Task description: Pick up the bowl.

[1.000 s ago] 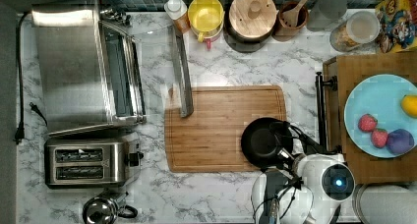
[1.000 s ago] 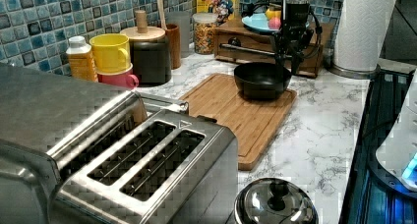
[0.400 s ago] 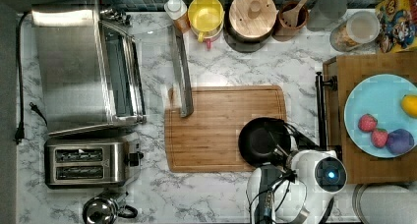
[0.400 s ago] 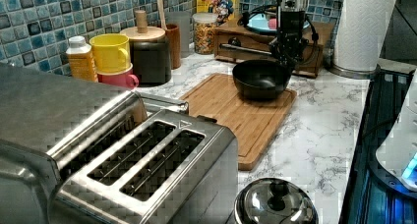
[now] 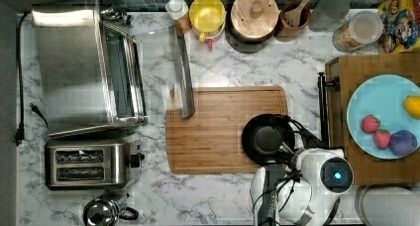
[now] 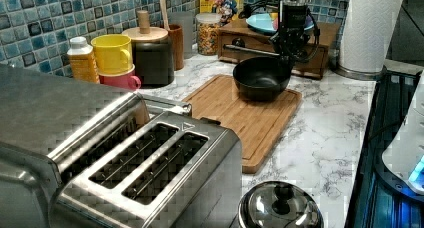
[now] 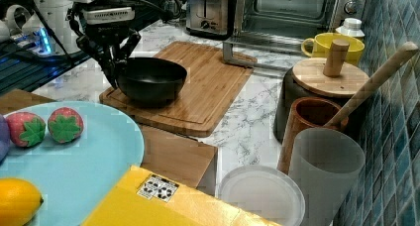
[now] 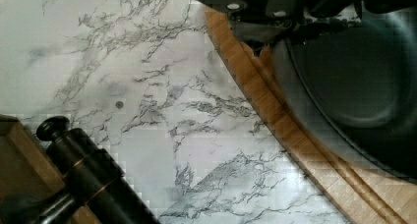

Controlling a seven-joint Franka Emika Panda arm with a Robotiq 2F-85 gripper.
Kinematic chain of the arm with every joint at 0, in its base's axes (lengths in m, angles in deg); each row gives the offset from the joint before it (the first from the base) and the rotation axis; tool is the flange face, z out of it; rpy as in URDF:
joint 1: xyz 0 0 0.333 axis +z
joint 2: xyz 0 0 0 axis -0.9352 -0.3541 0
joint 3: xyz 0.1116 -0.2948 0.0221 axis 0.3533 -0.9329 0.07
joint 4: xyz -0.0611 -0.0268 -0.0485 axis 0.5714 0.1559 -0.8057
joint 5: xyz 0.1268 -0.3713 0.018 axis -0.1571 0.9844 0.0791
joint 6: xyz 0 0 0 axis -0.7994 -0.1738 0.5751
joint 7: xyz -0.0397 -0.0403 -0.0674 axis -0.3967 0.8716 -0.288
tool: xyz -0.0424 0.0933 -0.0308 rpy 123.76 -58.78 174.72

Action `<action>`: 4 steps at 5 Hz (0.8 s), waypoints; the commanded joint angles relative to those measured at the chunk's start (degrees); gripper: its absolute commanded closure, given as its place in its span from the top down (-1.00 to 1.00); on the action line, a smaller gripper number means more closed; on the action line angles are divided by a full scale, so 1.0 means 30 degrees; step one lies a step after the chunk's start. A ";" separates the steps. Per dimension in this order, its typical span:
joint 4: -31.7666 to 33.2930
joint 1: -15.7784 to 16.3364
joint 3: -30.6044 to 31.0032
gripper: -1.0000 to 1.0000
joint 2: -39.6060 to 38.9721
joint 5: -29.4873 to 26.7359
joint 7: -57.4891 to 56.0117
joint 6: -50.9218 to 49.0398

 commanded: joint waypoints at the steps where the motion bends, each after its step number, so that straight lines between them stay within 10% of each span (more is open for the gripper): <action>1: -0.5880 0.0652 0.1250 -1.00 0.0078 -0.1077 0.4369 -0.2520; 4: -1.3969 0.2288 0.3136 -1.00 -0.1626 -0.1382 0.1486 -0.7777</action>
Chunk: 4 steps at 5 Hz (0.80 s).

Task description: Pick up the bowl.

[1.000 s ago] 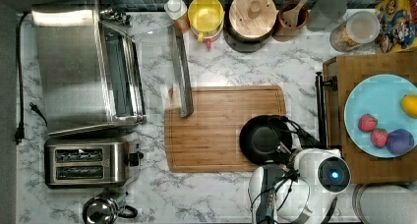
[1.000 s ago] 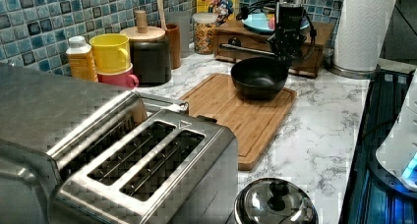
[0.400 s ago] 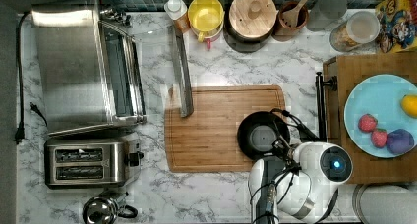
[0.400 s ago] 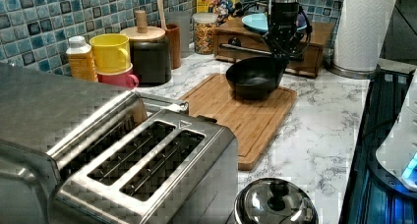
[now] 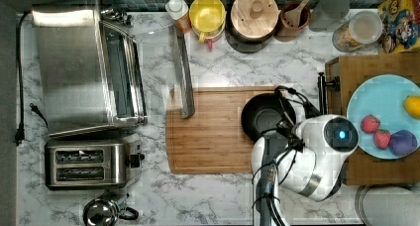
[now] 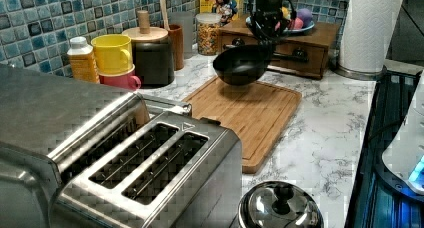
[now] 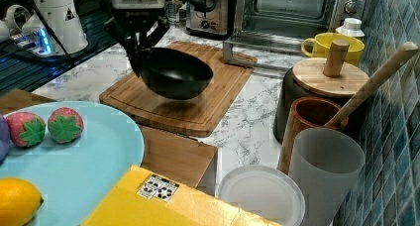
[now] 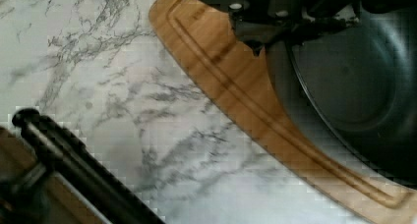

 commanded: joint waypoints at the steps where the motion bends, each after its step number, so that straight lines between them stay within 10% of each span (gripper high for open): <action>1: -0.9100 0.2702 0.2502 -1.00 0.0203 -0.0819 -0.4313 -0.3406; 4: -0.7569 0.2754 0.4016 -1.00 0.0919 0.0047 -0.5120 -0.4277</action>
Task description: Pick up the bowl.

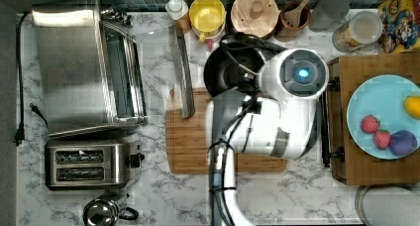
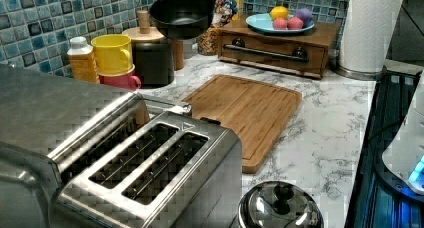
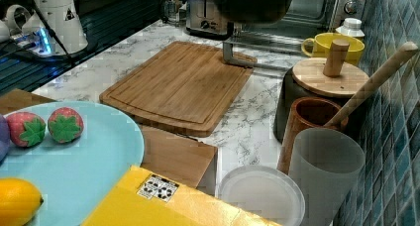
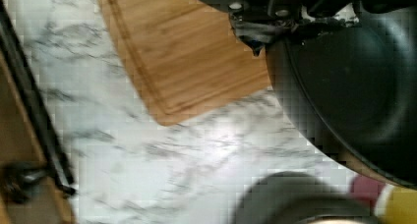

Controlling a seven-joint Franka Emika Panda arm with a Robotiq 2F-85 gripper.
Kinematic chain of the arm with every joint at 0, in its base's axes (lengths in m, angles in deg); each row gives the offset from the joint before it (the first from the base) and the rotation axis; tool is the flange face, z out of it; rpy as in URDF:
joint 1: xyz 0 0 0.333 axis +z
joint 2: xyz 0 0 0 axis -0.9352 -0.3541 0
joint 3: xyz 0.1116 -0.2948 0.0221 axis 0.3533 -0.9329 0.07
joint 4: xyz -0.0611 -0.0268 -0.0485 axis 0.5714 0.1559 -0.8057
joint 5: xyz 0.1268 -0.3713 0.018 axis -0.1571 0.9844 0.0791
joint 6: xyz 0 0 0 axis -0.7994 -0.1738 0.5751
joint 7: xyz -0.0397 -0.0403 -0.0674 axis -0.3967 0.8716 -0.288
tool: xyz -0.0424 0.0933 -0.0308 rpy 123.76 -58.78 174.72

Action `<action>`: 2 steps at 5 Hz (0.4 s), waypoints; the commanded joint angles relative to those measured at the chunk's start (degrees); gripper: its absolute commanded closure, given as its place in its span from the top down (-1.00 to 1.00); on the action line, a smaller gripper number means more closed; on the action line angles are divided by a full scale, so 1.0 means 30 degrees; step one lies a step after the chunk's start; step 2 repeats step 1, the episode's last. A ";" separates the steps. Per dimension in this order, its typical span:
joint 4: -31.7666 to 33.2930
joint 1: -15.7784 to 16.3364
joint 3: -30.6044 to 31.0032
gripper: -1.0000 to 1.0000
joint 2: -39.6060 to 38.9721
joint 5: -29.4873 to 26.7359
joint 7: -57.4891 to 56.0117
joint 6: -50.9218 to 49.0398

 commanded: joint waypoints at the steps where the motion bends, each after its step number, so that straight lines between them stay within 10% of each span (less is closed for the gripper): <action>1: -0.0239 0.0612 0.1046 -1.00 0.1465 0.0006 -0.1553 -0.0757; 2: -0.0239 0.0612 0.1046 -1.00 0.1465 0.0006 -0.1553 -0.0757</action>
